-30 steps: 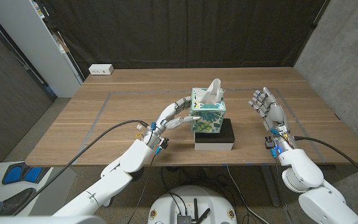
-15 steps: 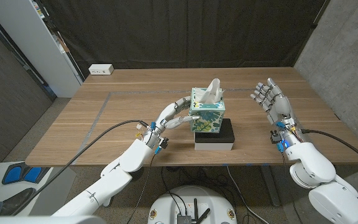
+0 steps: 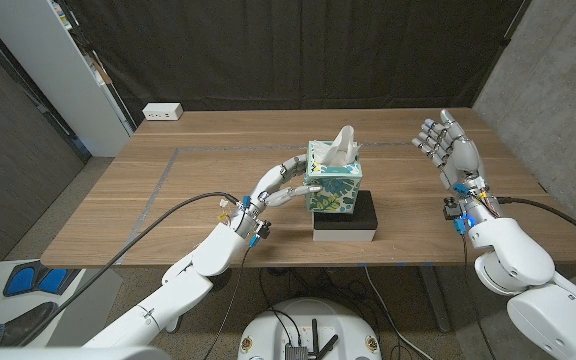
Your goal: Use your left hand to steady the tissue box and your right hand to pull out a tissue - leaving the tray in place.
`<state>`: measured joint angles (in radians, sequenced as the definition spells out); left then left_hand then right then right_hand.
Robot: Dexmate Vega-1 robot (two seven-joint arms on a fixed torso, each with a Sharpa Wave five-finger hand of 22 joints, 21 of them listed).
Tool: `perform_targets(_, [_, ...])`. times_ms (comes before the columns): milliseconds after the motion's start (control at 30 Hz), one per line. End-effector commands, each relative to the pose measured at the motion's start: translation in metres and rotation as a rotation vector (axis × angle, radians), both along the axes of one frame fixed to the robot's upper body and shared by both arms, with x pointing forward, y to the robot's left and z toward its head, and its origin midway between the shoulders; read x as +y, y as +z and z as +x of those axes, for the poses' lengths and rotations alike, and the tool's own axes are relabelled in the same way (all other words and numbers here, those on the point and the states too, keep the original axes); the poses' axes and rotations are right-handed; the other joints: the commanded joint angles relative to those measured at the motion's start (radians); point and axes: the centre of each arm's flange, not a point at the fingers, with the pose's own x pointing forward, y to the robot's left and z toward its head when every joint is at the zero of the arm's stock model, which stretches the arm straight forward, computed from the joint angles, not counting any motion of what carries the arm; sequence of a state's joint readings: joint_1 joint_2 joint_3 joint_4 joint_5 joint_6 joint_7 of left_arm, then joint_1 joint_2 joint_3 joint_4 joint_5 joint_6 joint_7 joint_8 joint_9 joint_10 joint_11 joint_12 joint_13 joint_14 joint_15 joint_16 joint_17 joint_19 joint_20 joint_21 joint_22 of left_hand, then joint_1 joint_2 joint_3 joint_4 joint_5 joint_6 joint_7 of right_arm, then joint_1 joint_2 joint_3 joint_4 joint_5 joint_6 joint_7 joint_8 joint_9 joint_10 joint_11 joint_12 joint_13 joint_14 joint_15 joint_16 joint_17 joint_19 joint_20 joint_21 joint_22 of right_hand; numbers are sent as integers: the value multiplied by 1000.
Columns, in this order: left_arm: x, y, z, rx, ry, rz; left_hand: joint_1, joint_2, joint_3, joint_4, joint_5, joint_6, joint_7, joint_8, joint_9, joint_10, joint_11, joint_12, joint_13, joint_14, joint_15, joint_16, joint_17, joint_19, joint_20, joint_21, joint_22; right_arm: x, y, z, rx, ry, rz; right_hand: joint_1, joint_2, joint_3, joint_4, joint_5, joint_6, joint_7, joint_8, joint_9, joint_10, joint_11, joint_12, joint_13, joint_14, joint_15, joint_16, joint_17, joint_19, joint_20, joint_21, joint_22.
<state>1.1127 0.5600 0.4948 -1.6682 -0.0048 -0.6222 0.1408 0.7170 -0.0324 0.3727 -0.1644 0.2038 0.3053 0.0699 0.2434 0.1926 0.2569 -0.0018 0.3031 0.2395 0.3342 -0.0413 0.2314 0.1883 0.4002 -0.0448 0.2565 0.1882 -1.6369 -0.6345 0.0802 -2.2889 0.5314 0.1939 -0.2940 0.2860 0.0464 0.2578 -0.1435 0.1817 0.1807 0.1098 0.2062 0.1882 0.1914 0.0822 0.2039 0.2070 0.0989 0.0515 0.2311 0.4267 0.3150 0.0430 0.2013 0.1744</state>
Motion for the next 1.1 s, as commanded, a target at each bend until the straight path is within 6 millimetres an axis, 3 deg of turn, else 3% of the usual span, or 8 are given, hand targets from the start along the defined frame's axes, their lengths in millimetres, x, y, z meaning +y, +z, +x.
perform_targets(33, [-1,2,-1,-6,-3,10,7,9,-3,2,6,13,1,-2,4,8,-1,-2,4,5,-21,-4,2,5,-5,-4,2,-3,22,-15,-19,-29,-12,-7,0,0,-3,4,5,4,-1,3,5,-3,6,1,7,0,3,1,11,-1,3,3])
perform_targets(800, [1,3,1,3,-12,2,9,11,-6,2,6,15,0,-7,4,12,-2,-4,5,7,-22,-6,2,6,-4,-5,2,-7,22,-20,-56,-150,-107,-1,6,6,-5,7,29,0,6,3,16,-9,8,0,14,-2,4,-1,11,-3,1,3])
perform_targets(1100, [-1,5,2,-4,-13,3,10,12,-7,3,6,17,0,-8,4,12,-5,-6,5,8,-21,-6,2,6,-4,-6,2,-6,25,-26,-96,-304,-214,3,7,8,-7,7,37,2,7,3,27,-4,10,0,25,-13,8,-2,24,-16,6,4])
